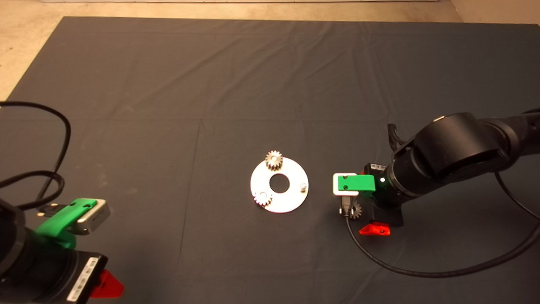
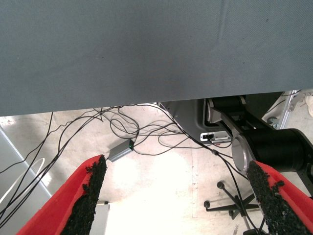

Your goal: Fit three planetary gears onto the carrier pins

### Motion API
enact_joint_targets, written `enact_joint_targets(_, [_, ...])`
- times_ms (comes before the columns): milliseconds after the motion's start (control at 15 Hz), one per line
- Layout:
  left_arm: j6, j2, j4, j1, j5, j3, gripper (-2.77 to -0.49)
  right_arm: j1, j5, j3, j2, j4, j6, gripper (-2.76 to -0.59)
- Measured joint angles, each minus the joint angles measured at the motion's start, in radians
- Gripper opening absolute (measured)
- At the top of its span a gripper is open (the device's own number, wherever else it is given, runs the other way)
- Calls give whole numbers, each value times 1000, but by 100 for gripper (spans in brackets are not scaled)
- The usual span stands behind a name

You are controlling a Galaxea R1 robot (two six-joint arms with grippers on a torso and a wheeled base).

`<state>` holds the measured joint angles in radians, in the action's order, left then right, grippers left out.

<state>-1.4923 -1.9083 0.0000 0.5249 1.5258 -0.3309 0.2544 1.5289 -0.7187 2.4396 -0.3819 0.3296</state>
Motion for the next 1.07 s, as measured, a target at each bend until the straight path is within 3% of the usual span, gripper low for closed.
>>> enact_joint_targets(467, [0, 0, 0, 0, 0, 0, -122, -59, -1, 0, -5, -63, -27, -60])
enact_joint_targets(1067, [0, 6, -7, 0, 0, 6, -122, -91, 1, -18, -6, -123, -34, -64])
